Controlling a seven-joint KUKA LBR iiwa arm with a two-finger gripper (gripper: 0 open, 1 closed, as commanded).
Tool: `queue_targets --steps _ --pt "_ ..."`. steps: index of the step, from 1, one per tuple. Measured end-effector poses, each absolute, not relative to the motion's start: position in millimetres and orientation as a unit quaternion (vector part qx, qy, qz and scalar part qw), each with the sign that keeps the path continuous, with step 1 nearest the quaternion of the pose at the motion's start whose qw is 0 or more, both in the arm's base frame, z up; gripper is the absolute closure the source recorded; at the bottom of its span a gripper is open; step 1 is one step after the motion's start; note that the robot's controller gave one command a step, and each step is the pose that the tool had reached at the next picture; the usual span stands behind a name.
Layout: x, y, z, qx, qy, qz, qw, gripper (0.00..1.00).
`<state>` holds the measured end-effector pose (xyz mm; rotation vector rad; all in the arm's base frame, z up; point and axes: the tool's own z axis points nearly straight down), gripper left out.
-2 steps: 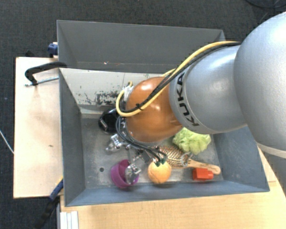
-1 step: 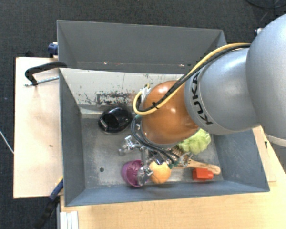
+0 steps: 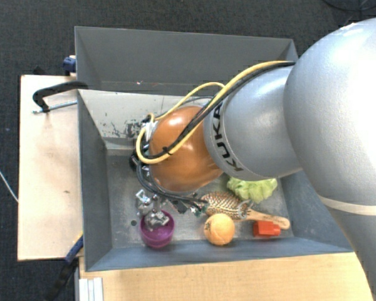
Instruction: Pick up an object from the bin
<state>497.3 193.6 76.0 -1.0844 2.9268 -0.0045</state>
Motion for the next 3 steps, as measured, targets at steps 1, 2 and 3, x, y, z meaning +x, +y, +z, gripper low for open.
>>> queue_targets --steps 1,2,3 --pt "497.4 193 76 -0.345 0.939 0.000 0.010 1.00" --pt "496.6 192 80 -0.345 0.939 0.000 0.010 1.00" --pt "494.9 192 100 -0.345 0.939 0.001 0.005 1.00"
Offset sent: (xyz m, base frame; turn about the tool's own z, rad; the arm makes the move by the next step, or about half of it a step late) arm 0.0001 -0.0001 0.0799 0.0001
